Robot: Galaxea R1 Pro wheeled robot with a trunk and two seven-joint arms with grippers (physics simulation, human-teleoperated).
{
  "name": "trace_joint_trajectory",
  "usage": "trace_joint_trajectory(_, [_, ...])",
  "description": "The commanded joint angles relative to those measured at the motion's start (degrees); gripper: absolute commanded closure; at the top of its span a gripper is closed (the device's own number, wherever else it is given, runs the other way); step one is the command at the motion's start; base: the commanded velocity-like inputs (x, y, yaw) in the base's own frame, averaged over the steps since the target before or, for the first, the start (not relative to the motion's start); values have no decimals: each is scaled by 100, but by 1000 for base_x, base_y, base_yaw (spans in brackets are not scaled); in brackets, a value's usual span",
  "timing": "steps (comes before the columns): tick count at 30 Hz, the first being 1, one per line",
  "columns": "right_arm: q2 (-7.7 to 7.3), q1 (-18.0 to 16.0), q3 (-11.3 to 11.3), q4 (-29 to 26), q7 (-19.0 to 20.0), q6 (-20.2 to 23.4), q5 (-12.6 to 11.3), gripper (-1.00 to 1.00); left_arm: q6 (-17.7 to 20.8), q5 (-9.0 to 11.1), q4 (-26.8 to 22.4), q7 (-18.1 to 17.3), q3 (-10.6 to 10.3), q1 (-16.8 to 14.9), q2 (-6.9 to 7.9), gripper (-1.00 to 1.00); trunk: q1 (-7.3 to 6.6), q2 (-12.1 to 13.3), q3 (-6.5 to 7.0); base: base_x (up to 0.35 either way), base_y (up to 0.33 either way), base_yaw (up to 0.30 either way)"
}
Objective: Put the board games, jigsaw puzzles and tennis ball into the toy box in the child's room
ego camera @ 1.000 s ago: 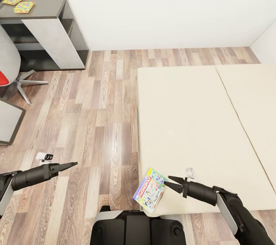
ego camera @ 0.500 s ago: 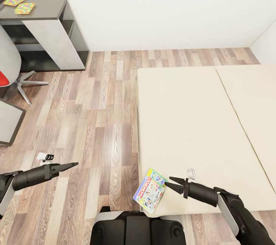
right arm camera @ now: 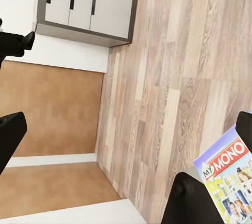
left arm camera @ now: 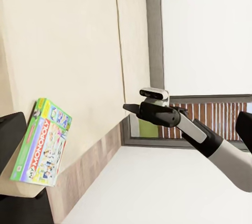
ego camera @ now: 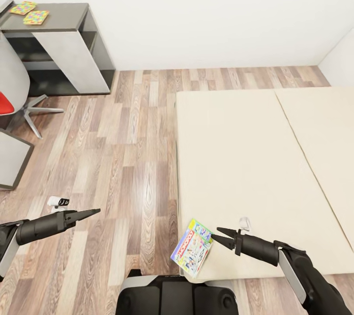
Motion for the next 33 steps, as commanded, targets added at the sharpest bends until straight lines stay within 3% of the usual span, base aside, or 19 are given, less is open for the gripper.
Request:
trace_joint_trajectory(1, [3, -2, 0, -1, 10, 53, -29, -100, 61, -3, -1, -22, -1, -2, 3, -100, 3, -8, 3, 0, 0, 0])
trace_joint_trajectory(33, [29, 5, -20, -16, -23, 30, -8, -100, 61, -21, -1, -22, -9, -2, -3, -100, 3, -8, 303, 0, 0, 0])
